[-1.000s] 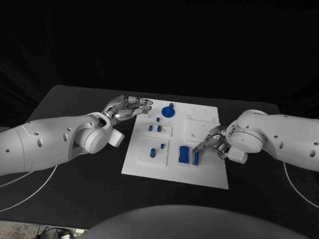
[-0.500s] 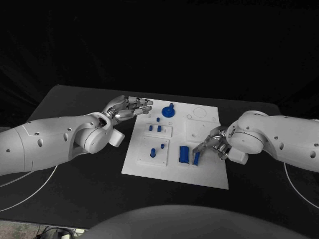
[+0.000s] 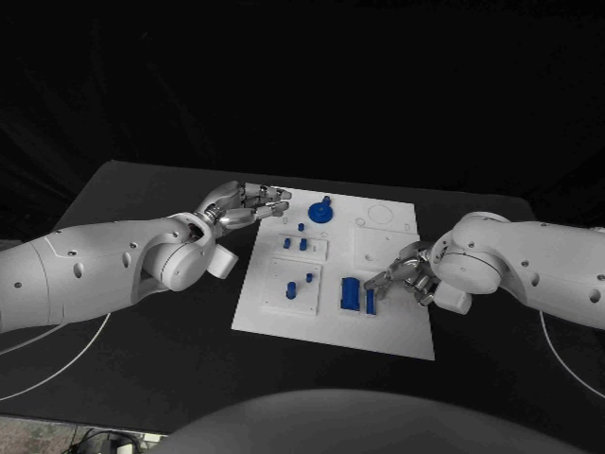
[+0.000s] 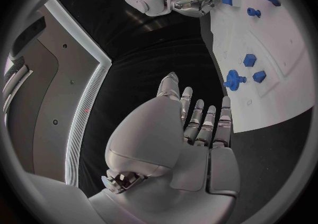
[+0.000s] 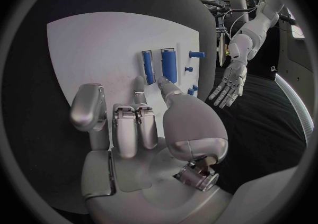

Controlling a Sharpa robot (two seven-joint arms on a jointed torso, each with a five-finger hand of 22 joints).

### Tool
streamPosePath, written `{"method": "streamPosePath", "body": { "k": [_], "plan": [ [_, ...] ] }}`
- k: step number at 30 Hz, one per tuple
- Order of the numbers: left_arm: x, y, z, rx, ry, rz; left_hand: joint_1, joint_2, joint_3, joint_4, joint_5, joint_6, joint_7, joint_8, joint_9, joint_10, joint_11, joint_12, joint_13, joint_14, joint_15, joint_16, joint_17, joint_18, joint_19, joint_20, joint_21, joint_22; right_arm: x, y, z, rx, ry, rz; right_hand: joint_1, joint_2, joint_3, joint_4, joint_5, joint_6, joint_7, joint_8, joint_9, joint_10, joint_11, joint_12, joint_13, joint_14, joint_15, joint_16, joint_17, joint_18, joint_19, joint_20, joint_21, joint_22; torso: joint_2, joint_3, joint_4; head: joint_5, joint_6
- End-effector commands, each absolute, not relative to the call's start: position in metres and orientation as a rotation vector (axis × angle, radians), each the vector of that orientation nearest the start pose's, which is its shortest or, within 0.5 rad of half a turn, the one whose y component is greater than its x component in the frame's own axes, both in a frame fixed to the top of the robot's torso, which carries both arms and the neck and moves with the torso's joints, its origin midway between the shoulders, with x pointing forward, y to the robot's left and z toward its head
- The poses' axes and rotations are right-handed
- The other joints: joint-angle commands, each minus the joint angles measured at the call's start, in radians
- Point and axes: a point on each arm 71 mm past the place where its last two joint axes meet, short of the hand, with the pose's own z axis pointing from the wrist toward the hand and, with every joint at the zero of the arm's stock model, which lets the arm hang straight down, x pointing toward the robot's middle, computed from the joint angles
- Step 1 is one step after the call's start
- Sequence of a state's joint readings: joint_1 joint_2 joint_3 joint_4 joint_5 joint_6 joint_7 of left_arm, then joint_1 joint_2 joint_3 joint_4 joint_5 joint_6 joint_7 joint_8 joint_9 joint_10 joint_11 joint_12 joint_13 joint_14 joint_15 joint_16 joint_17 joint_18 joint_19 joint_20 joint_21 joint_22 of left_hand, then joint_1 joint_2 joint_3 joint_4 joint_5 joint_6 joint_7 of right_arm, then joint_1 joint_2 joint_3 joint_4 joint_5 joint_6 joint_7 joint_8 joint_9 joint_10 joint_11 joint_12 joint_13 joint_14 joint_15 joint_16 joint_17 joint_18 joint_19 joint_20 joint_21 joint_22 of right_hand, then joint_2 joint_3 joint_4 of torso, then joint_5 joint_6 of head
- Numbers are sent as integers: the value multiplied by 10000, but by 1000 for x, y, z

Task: Assemble the parts on the task board

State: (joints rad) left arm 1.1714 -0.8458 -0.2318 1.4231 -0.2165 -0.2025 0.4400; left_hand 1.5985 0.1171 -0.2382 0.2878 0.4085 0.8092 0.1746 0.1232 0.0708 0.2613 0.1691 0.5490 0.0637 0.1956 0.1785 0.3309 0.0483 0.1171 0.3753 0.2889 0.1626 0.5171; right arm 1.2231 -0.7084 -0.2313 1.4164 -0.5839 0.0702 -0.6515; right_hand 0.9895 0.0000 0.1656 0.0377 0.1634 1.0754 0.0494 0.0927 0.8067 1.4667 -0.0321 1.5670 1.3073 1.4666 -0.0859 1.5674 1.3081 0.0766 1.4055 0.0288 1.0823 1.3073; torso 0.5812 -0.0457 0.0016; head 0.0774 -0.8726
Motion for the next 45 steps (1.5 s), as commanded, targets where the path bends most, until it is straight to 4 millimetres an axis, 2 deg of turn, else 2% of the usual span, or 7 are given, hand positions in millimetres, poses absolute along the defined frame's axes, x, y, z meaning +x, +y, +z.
{"method": "streamPosePath", "body": {
  "k": [1,28,35,37,39,41,45],
  "plan": [
    [466,232,-259,-8822,16888,-14400,87,-18,6,-16,68,-25,76,40,11,40,40,32,-7,60,16,67,13,-118,57,12,52,-10,449,-190,-296,6315,26740,4203,-147,-30,-73,80,-352,-76,46,-60,-10,1041,104,38,2635,1042,92,34,2627,158,2,63,-51,1402,3,1,-1,-11,0],
    [464,233,-257,-8681,16541,-14576,-25,28,-35,41,45,11,84,74,18,131,52,147,9,107,36,116,20,-108,65,11,61,-34,435,-229,-245,6874,21610,7822,-842,266,-1062,1760,-554,19,-29,471,171,1041,41,38,2635,1015,87,-26,2570,282,-310,57,-736,1244,-18,2,-3,144,0],
    [459,231,-250,-8267,15942,-15157,-1222,231,-506,54,-1068,26,57,134,10,107,-18,-5,-24,-116,-70,-196,-28,-115,-305,-27,-123,-302,426,-243,-202,7696,16570,13008,17,464,-2016,2493,197,-1347,731,349,-1120,-5116,1099,-9898,-3291,-4692,1244,-10164,-4757,663,-4655,916,-8080,-1588,-59,27,-47,237,0],
    [456,232,-247,-8154,15722,-15303,-1829,265,-694,38,-1759,-92,-55,80,-18,-278,-174,-589,-79,-691,-244,-897,-109,-152,-1380,-101,-639,-1248,425,-245,-198,7863,16070,14124,412,397,-2312,2518,-368,-3331,-134,237,-2080,-9296,1992,-12926,-4989,-8865,2450,-13398,-6471,49,-7931,1425,-10226,-3018,-118,50,-91,307,0],
    [454,232,-244,-8034,15460,-15407,-2485,89,-735,56,-2471,-298,-285,-63,-41,-640,-456,-1174,-126,-1285,-593,-1714,-207,-165,-2312,-226,-1065,-2179,425,-246,-196,8026,15734,14846,555,452,-2565,2562,-766,-5377,-1293,-441,-3254,-13082,750,-14996,-8146,-14099,2311,-15297,-11278,-227,-13165,1883,-10383,-8970,-190,68,-152,378,0],
    [453,232,-242,-7914,15208,-15495,-3207,-499,-173,62,-3065,-855,-619,-326,-76,-966,-816,-1728,-165,-1673,-991,-2399,-301,-53,-2642,-415,-1177,-2477,427,-245,-195,8183,15510,15337,701,456,-2905,2446,-958,-7444,-1844,-490,-5083,-14310,134,-15418,-11051,-14666,1922,-15674,-13081,-32,-14055,2264,-10823,-13073,-239,82,-202,393,0],
    [450,231,-238,-7716,14887,-15612,-4250,-2050,884,112,-3591,-2585,-1258,-774,-227,-1544,-1484,-2680,-260,-1930,-1621,-3178,-451,-2,-3447,-619,-1477,-4104,431,-243,-195,8201,15229,15948,937,598,-3313,2586,-1064,-8788,-2542,-636,-6698,-14667,-831,-15669,-13070,-14666,1508,-15674,-13081,179,-14055,2006,-10823,-13073,-270,104,-283,313,0]
  ]
}}
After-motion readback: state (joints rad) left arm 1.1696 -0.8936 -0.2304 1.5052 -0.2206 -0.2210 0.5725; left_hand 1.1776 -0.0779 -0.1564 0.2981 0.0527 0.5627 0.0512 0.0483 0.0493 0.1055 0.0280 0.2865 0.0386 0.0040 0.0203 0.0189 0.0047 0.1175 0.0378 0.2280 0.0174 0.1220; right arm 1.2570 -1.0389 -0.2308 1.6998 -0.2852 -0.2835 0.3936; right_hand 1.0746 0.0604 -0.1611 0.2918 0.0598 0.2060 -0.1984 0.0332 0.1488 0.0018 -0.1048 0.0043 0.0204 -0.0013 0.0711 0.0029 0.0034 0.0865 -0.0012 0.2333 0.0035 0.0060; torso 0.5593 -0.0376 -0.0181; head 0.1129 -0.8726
